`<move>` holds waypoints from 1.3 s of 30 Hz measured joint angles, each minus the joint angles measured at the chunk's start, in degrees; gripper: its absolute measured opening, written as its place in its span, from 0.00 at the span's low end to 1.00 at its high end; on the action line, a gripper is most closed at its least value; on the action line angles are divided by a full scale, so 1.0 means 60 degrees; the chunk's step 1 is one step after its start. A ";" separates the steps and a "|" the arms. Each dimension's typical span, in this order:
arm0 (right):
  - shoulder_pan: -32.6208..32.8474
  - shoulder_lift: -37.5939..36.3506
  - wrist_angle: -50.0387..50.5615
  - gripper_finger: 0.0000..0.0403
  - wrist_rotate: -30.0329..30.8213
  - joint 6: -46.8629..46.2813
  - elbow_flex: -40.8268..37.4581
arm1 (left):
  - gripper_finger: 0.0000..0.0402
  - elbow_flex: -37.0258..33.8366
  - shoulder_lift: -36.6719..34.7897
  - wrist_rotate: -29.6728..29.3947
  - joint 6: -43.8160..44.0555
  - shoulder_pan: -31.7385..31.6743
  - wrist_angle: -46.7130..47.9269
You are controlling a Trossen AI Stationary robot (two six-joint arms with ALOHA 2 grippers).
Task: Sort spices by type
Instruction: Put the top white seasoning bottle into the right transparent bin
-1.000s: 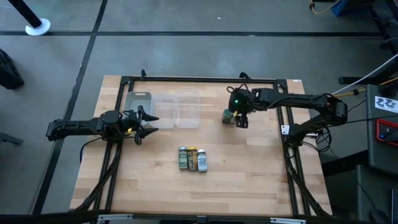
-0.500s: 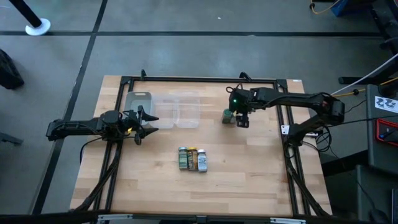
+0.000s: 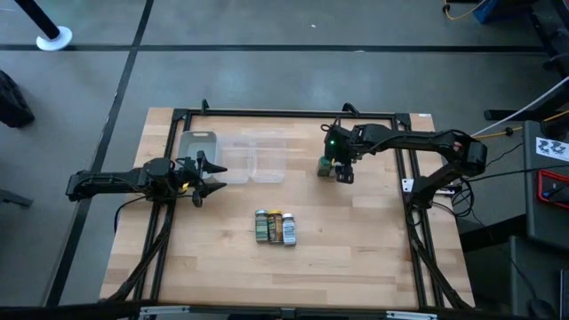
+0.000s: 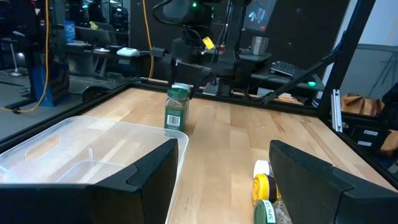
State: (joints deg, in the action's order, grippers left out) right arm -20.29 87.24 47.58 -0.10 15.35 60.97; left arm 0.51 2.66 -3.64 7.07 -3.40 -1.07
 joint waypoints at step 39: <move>0.0011 0.0004 0.2939 0.53 -0.0174 0.0277 0.5685 | 0.59 0.0000 0.0002 0.0000 0.0000 -0.0002 0.0001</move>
State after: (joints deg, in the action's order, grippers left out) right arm -20.23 87.27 65.21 -1.15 17.02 95.08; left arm 0.51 2.67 -3.64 7.07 -3.41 -1.06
